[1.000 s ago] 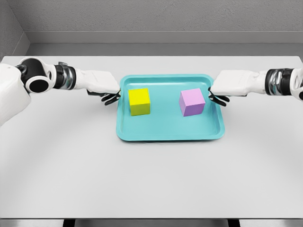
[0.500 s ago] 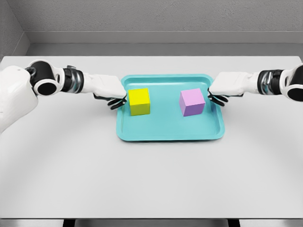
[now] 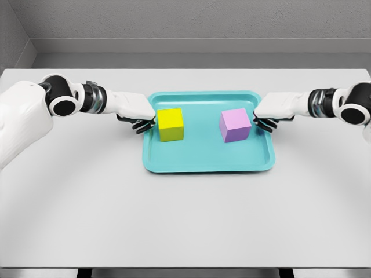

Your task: Push two cubes

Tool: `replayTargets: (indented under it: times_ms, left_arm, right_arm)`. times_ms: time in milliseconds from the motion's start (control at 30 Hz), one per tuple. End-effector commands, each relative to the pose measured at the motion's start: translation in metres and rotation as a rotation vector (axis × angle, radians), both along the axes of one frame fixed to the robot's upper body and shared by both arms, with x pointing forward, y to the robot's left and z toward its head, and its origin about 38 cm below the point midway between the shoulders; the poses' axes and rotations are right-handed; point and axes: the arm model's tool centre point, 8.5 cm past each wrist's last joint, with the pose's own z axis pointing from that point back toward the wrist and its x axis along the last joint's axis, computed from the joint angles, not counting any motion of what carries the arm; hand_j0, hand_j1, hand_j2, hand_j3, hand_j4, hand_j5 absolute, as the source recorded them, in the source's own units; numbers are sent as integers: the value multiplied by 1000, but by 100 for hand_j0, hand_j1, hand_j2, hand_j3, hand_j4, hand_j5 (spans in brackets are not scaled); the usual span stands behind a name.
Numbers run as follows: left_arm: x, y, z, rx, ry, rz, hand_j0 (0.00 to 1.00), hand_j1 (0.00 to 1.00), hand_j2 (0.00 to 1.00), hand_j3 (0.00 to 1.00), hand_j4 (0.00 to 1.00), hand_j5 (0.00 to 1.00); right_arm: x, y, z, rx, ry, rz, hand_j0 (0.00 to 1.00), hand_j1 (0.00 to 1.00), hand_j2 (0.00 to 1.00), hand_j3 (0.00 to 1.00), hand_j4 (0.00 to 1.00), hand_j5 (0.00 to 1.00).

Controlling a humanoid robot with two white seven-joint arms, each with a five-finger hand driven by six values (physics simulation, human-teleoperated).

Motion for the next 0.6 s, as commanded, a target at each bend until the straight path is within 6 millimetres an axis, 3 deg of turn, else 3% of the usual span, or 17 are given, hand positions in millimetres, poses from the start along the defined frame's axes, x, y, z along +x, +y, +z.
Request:
replayTargets:
  times_ms: [0, 200, 567]
  left_arm:
    - [1, 0, -1, -2, 2, 5, 6, 6, 6, 6, 6, 6]
    - [4, -10, 0, -11, 2, 1, 6, 6, 6, 6, 6, 6]
    - [6, -16, 5, -19, -5, -8, 6, 6, 6, 6, 6, 6]
  right_arm:
    - [2, 0, -5, 2, 12, -14, 2, 2, 2, 2, 2, 2]
    - [6, -7, -6, -14, 14, -36, 2, 2, 2, 2, 2, 2]
    - [14, 3, -16, -36, 23, -38, 2, 2, 2, 2, 2, 2]
